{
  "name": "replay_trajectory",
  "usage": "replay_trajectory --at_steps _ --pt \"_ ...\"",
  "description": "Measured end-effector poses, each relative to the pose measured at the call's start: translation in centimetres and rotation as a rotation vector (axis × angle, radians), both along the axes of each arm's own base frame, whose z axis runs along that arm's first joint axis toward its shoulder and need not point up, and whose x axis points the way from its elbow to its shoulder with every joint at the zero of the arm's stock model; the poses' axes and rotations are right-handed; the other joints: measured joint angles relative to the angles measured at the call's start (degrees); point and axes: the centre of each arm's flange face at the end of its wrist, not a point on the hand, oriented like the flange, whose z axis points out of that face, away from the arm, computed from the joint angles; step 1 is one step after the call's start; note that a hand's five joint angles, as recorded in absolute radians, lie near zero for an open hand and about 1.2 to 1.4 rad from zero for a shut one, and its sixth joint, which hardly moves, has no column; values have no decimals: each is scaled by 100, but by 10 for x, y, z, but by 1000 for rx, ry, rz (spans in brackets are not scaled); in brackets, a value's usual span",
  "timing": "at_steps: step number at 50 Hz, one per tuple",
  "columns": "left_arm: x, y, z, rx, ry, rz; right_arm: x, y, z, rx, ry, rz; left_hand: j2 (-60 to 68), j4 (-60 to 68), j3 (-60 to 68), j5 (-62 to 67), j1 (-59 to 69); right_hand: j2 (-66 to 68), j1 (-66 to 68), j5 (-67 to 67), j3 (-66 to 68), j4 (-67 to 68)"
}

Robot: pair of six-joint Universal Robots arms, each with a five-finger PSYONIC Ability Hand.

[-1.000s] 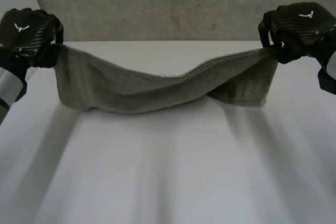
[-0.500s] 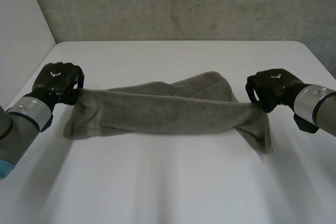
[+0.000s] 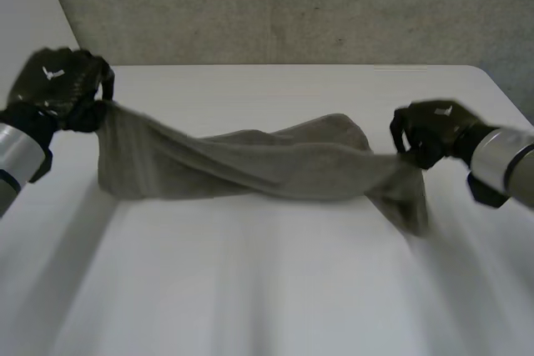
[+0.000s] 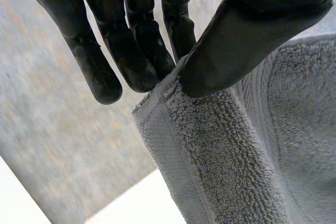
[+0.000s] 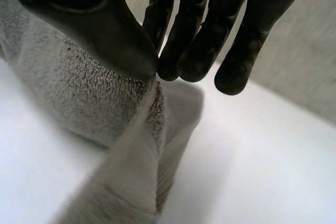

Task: Fold the towel.

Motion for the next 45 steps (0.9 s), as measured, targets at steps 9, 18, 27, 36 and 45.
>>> replay_trajectory --at_steps 9,18,27,36,45 --pt "2 -18 -42 131 -7 11 7 -18 -64 84 -36 -73 0 0 0 0 0 0 0 0 0 0" --pt "17 -31 -46 142 -2 60 7 -17 -72 103 -41 -108 11 0 5 0 0 -3112 -3174 -3274 -3121 -3157" --pt "22 -33 -45 139 0 75 7 -1 -80 158 -22 -103 23 0 6 0 0 -4931 -5009 -5272 -4992 -5044" --pt "22 -33 -45 138 -1 75 6 17 -80 184 -14 -94 23 0 6 0 0 -4931 -5044 -5298 -5015 -5066" --pt "21 -32 -46 141 -1 74 8 32 -77 196 -11 -77 23 0 6 0 0 -4931 -5044 -5307 -5015 -5066"
